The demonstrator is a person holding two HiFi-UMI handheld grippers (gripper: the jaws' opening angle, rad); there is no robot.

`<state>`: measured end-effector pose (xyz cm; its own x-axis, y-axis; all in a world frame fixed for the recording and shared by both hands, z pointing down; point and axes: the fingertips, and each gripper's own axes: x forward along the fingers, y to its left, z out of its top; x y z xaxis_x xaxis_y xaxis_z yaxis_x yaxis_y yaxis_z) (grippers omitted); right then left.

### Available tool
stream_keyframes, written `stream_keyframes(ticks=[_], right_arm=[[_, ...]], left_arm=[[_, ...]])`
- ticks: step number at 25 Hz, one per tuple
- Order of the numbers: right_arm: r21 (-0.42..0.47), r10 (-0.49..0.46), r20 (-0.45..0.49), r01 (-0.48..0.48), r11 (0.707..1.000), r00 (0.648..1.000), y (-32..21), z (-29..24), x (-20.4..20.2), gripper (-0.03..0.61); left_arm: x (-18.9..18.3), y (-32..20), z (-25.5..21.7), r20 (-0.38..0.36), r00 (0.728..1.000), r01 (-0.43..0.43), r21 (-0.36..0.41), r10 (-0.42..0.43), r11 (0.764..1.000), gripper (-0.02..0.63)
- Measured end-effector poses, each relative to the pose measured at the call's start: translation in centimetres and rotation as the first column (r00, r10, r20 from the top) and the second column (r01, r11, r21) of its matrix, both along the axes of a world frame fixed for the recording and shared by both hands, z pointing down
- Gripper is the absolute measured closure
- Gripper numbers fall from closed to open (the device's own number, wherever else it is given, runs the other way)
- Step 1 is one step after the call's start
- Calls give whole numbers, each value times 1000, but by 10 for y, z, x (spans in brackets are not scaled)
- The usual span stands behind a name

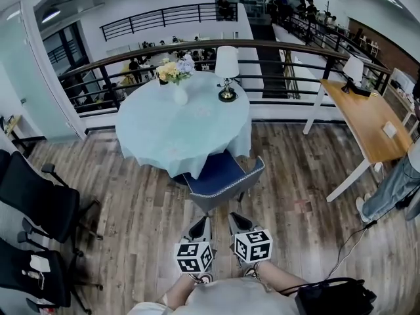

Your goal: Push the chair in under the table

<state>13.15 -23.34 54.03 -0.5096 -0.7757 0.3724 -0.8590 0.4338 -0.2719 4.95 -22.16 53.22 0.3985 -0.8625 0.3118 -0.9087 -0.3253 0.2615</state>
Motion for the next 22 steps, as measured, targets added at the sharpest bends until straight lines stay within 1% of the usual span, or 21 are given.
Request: stream_keyframes(ticks=[4,7,11,13,22], right_arm=[[5,1,-3,-1,1000,1000,-1,-3,-1,558],[-3,7,18,-7,1000,1000,-3,-4,-1,559],[0,9,7,-9,1000,1000,-5,-3,-1,560],[-4,12,16,-12,1000,1000,-6,-3,-1,560],[-11,24,20,-24,1000,1000,-15,-3,3,561]], left_arm=[[-7,1,0,-2,1000,22,-2,-22,1000,609],[-11,0,1,-3,999,37,-4,-37,999,609],[-18,-1,3,-2,998,57,-6,-57,998,609],[-20,-2,3,-5,998,65,-7,-65,998,609],[-22,-7,3,-3,997,77,-9,-77,997,609]])
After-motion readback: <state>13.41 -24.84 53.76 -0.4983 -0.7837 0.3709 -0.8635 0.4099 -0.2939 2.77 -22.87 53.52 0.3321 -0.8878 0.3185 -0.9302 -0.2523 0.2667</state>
